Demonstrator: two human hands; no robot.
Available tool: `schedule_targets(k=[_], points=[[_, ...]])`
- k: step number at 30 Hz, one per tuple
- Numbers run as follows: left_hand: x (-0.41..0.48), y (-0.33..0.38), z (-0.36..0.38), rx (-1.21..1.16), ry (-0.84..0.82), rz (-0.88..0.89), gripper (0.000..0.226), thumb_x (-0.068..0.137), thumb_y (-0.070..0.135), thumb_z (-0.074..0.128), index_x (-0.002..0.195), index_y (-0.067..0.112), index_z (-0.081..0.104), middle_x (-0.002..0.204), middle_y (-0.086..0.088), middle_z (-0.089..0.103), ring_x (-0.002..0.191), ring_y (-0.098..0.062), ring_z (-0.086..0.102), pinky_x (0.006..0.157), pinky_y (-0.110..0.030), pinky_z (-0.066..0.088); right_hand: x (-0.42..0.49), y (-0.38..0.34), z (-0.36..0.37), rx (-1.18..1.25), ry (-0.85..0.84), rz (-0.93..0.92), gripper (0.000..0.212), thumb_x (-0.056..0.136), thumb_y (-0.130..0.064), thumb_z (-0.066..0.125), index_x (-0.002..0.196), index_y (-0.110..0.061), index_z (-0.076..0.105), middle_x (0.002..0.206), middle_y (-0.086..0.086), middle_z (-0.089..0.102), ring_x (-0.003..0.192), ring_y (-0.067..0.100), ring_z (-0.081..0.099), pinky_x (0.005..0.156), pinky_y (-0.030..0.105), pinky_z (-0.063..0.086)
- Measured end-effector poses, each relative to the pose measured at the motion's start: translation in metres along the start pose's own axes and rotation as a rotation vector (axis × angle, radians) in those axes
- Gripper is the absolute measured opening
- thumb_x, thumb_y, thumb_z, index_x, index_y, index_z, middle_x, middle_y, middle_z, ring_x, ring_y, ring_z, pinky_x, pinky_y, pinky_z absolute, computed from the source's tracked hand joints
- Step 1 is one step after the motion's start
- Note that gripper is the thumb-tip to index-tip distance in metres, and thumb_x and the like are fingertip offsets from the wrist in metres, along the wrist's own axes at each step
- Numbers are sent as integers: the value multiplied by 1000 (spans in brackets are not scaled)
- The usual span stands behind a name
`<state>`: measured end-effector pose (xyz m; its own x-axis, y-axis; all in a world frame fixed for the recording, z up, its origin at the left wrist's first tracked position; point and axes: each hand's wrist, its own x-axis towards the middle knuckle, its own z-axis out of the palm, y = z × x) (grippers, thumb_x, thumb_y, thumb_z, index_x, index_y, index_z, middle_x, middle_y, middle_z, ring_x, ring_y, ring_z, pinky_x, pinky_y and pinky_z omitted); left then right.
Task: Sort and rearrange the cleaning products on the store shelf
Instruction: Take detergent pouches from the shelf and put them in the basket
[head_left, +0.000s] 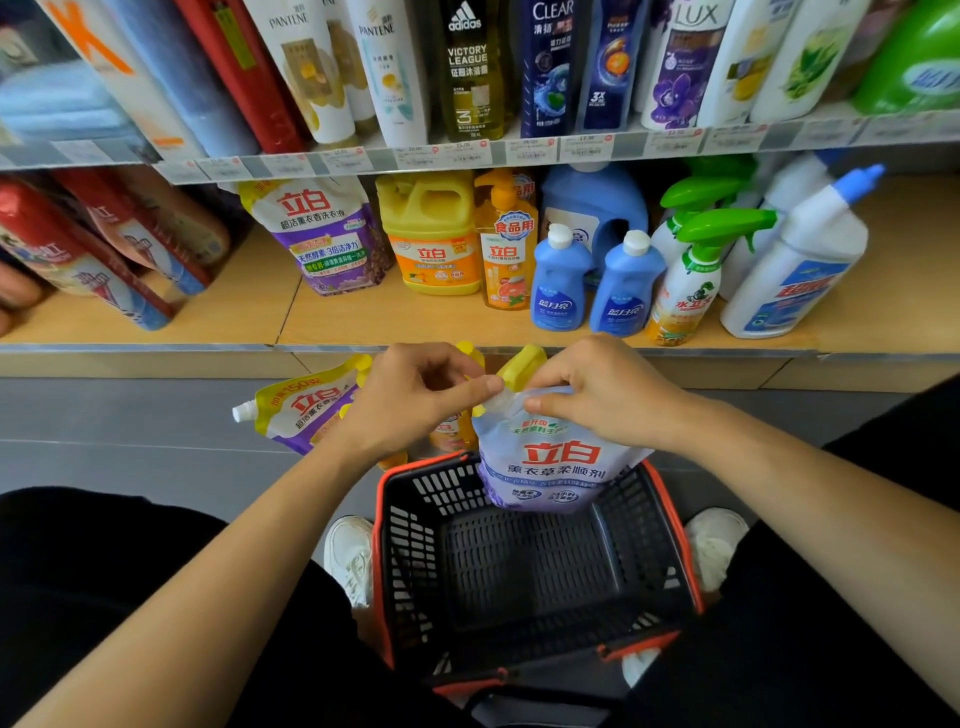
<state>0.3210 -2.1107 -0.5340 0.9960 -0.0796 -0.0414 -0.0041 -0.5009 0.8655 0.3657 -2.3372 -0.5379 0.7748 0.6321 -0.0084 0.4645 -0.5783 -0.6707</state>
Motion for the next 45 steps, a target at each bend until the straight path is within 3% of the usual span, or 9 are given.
schedule_targets(k=[6,9,11,16,22,28,34,39,45], points=[[0,0,-4,-25,-150,74,38,81,-12,71,112,11,75,98,5,76,91,-13,71,76,-23,56,0,1,0,-5,8,4,9,89,-28,73,90,-24,80,78,-1,75,74,18,67,67,43,52],[0,1,3,101,-35,62,15,81,24,84,92,16,77,83,4,75,72,-14,70,63,-26,52,1,0,1,-20,2,-6,9,89,-30,73,88,-24,80,75,3,73,71,22,66,65,45,51],[-1,0,5,174,3,72,26,77,38,86,84,16,76,76,2,74,63,-11,66,58,-26,50,1,0,1,-28,0,-11,10,89,-30,72,86,-23,80,73,5,72,70,23,65,64,46,51],[2,-2,-2,55,-202,128,32,82,2,80,111,14,74,102,5,74,92,-14,69,77,-21,54,0,1,0,-25,16,-3,8,88,-29,74,87,-24,80,77,3,75,74,20,67,67,44,52],[1,-3,4,142,-13,64,31,76,42,84,85,14,75,76,1,73,65,-11,64,60,-29,51,0,2,2,-19,2,-18,9,88,-29,74,84,-24,80,73,5,73,70,22,66,63,45,51],[1,-3,-5,94,-178,229,27,83,2,80,109,9,76,102,-2,74,91,-19,68,82,-27,55,1,5,-1,13,27,8,5,86,-27,76,86,-25,81,67,-20,69,68,1,62,59,29,43],[0,-2,6,177,28,151,34,73,49,81,88,18,80,77,6,75,69,-11,69,63,-34,55,1,4,2,13,22,-8,7,88,-28,75,87,-24,81,77,0,75,73,17,67,63,40,51],[2,0,1,154,-96,273,20,80,20,85,98,13,80,87,2,72,79,-12,65,70,-15,46,2,9,-2,87,22,14,5,87,-26,77,87,-24,81,74,-21,72,75,-1,64,65,28,48],[3,2,3,152,-72,358,25,83,12,83,107,12,77,96,-1,72,86,-14,68,78,-27,55,5,10,-8,102,28,19,6,88,-22,75,90,-20,81,73,-25,67,75,-6,63,68,23,46]])
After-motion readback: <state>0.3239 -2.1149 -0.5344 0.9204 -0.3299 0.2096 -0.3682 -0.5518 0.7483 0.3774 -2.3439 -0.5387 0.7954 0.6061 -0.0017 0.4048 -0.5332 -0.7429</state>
